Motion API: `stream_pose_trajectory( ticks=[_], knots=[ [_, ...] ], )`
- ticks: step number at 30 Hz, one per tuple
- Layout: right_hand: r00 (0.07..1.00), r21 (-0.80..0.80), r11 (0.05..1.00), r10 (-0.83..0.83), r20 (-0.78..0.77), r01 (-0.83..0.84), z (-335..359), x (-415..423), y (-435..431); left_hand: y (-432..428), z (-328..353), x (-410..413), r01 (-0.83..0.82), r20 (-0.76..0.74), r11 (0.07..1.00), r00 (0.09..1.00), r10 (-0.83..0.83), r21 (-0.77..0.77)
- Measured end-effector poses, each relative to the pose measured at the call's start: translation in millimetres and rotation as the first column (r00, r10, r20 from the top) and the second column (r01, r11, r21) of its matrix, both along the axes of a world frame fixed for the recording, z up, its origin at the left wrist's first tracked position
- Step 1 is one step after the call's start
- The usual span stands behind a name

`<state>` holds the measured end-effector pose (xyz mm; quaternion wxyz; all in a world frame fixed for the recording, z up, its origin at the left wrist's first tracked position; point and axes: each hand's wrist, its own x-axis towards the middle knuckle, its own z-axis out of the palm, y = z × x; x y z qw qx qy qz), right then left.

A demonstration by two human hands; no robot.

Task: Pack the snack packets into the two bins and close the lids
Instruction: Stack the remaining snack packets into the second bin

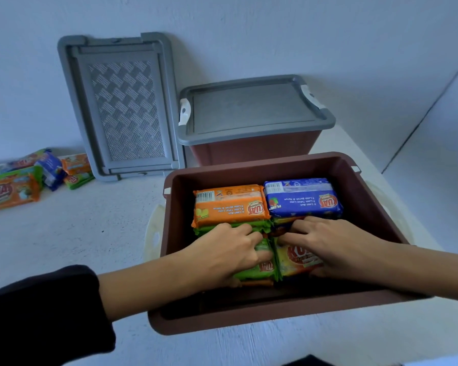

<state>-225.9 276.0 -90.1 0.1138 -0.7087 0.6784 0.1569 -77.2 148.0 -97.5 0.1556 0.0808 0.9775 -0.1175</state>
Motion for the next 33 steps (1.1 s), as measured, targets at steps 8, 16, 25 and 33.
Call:
stream_pose_trajectory(
  ticks=[8, 16, 25, 33],
  knots=[
    [0.999, 0.009, 1.000, -0.017, -0.042, 0.017, 2, 0, 0, 2, 1, 0, 0.000, -0.015, 1.000, 1.000, 0.000, 0.002],
    [0.999, -0.023, 0.999, -0.039, 0.005, 0.039, 5, 1, 0, -1, 0, 0, 0.008, -0.028, 0.999, 1.000, -0.007, 0.053],
    [0.957, -0.293, 0.940, -0.095, 0.272, 0.177, 58, -3, -42, -46, 55, 14, -0.051, -0.445, 0.830, 0.825, 0.348, 0.555],
    [0.897, -0.530, 0.843, 0.155, 0.414, 0.098, 91, 58, -163, -150, 76, 94, -0.289, -0.586, 0.728, 0.445, 0.677, 0.622]
  ],
)
